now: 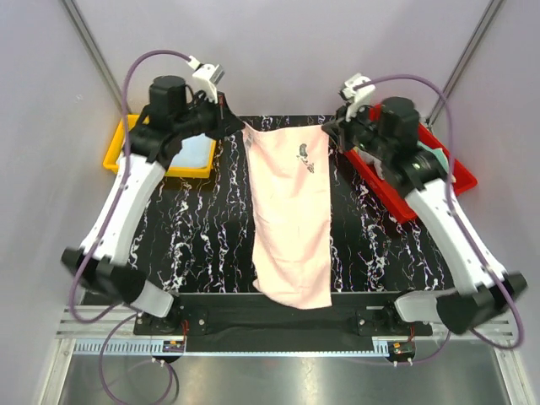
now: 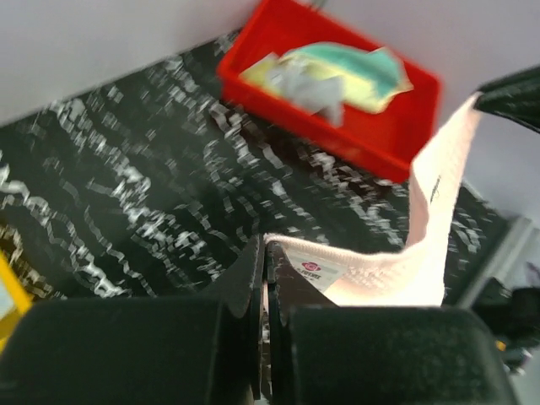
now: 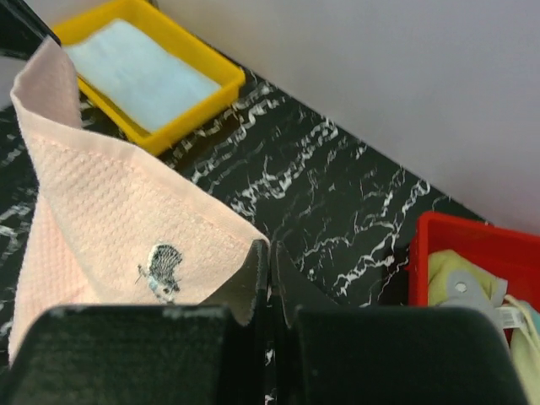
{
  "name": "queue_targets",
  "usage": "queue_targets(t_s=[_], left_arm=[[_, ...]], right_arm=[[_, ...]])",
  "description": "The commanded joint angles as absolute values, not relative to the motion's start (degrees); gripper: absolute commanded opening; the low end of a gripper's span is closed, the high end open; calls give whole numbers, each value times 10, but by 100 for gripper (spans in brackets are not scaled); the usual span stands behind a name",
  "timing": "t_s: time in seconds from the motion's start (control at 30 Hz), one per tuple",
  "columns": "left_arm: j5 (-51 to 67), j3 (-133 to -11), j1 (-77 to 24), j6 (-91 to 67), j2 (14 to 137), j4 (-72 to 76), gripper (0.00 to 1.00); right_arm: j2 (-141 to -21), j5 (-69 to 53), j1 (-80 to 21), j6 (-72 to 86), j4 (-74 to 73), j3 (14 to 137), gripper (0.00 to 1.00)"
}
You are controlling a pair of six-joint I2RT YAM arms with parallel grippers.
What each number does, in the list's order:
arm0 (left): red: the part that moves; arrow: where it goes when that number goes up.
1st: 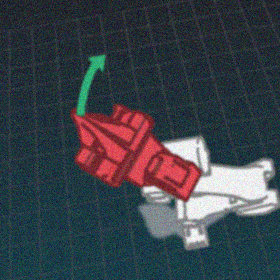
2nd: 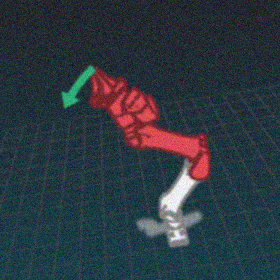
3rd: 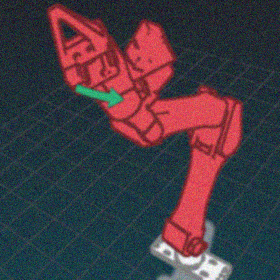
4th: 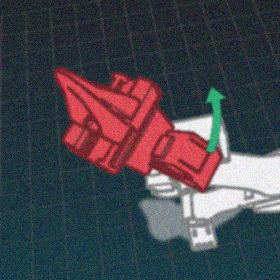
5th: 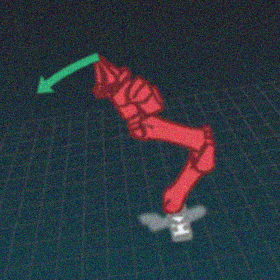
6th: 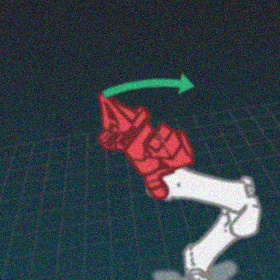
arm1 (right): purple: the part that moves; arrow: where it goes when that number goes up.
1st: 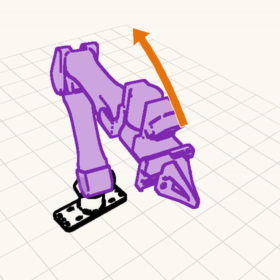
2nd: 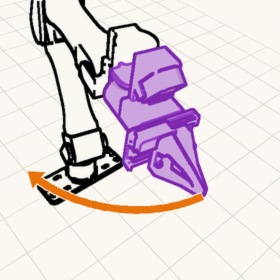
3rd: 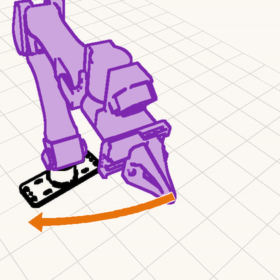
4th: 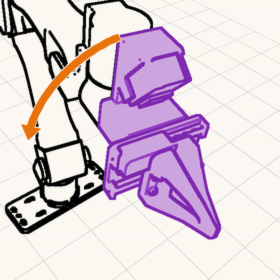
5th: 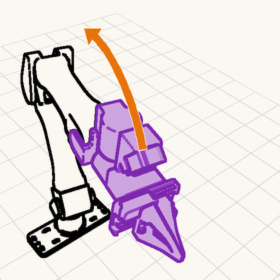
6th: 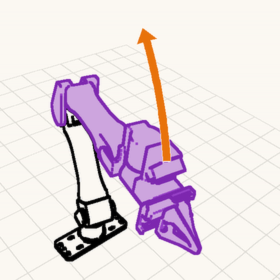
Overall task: Fold and stack the towels
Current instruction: Flatten out the crumpled towel, then fold the towel
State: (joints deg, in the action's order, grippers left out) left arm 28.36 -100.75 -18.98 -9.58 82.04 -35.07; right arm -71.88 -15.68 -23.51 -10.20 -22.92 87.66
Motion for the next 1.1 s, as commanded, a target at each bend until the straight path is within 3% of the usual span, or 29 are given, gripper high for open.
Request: queue_targets(t_s=[0.0, 0.2, 0.4, 0.63, 0.9, 1.07], left_arm=[[250, -1052, -150, -87, 890, -311, 0], [287, -1212, -104, -74, 1129, -298, 0], [330, -1308, -84, -90, 1263, -252, 0], [316, -1194, -80, -49, 1240, -207, 0], [287, -1028, -81, -13, 1145, -219, 0], [251, -979, -84, -6, 1112, -275, 0]], right_arm=[[-791, -136, -201, -143, -133, 860, 0], [-1020, -210, -131, -149, -95, 973, 0], [-1170, -260, -120, -188, -153, 1103, 0], [-1186, -279, -120, -200, -147, 1061, 0], [-1111, -316, -126, -182, -142, 921, 0], [-1067, -273, -156, -157, -173, 867, 0]])
